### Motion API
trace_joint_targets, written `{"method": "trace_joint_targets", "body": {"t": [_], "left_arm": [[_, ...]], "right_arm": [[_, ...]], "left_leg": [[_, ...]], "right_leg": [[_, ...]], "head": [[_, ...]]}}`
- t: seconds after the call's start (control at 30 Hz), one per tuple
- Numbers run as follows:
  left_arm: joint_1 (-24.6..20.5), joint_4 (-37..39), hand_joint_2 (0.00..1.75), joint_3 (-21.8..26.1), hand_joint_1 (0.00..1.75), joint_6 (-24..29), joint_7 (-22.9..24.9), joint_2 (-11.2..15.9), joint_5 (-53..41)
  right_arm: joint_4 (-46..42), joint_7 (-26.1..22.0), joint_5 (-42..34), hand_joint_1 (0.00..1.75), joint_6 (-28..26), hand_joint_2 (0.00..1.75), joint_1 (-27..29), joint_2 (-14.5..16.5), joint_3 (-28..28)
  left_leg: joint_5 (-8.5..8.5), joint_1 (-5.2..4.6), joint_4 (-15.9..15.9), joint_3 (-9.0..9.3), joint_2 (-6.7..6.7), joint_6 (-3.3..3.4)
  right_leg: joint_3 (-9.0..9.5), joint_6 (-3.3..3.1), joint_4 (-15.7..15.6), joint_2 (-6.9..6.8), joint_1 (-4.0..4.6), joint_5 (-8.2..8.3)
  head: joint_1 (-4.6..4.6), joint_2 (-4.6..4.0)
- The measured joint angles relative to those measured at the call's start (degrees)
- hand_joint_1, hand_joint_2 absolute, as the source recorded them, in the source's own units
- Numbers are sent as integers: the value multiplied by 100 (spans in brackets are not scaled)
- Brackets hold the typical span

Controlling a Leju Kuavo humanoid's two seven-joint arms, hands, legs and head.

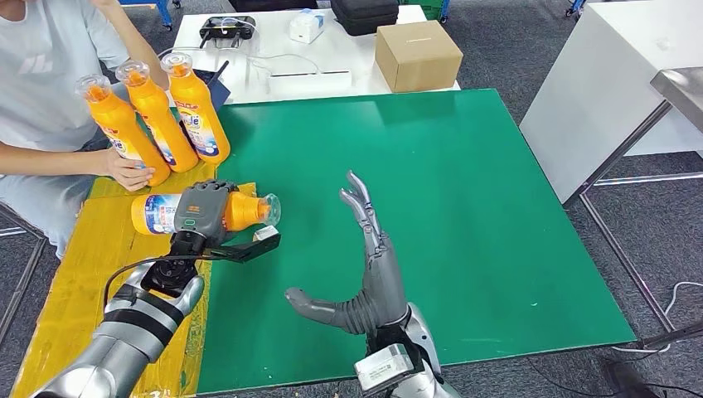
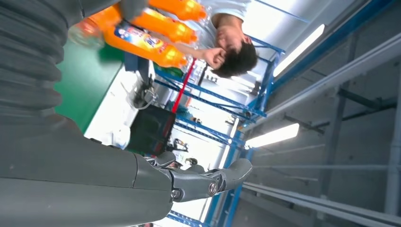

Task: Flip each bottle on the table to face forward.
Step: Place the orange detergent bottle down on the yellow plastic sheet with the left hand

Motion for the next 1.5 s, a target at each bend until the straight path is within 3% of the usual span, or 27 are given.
{"method": "trace_joint_targets", "body": {"t": [0.3, 0.33, 0.43, 0.47, 0.7, 1.1, 1.23, 1.37, 1.5], "left_arm": [[-393, 1235, 175, -671, 175, -215, 1181, -92, -22], [-425, 1326, 175, -700, 142, -245, 1271, -93, -22], [-512, 1611, 175, -718, 11, -302, 1474, -87, -21], [-534, 1713, 175, -700, 0, -287, 1513, -82, -21], [-586, 2243, 175, -545, 0, 257, 1797, 7, -21], [-622, 2412, 175, -523, 0, 357, 1819, 49, -47], [-606, 2418, 175, -462, 0, 662, 1802, 49, -60], [-547, 2405, 175, -293, 0, 876, 1537, 10, -54], [-391, 2270, 175, 68, 0, 1003, 873, -134, 173]], "right_arm": [[-188, 114, 196, 0, 1, 175, 8, 13, -17], [-188, 129, 201, 0, 2, 175, 7, 14, -17], [-188, 168, 203, 0, 7, 175, -3, 18, -17], [-186, 178, 202, 0, 10, 175, -11, 19, -17], [-136, 215, 195, 0, 35, 175, -79, 31, -7], [-99, 220, 195, 0, 39, 175, -101, 50, 5], [-78, 247, 195, 0, 44, 175, -101, 50, 7], [-64, 256, 201, 0, 37, 175, -100, 50, 8], [-64, 261, 230, 0, 8, 175, -94, 46, 7]], "left_leg": [[0, -1, 0, -5, -1, 0], [0, -1, 0, -5, -1, 0], [0, -1, 0, -5, -1, 0], [0, 0, 0, -5, -1, 0], [0, 0, 0, -5, -3, 0], [0, -1, 0, -4, -6, 0], [0, 0, 0, -4, -6, 0], [0, 0, 0, -4, -5, 0], [0, -1, 0, -5, -8, 0]], "right_leg": [[0, 0, 0, 0, 0, 0], [0, 0, 0, 0, 0, 0], [1, 0, 0, 0, 1, 0], [1, 0, 1, 0, 1, 0], [1, 0, 2, -1, 1, 0], [4, 0, 2, -1, 1, -1], [4, 0, 2, -1, 1, -1], [2, 0, 2, -1, 1, -1], [0, 1, 1, -1, 0, -1]], "head": [[1, 0], [0, 0], [0, 0], [0, 0], [0, 0], [0, 0], [1, 0], [-1, 0], [0, 0]]}}
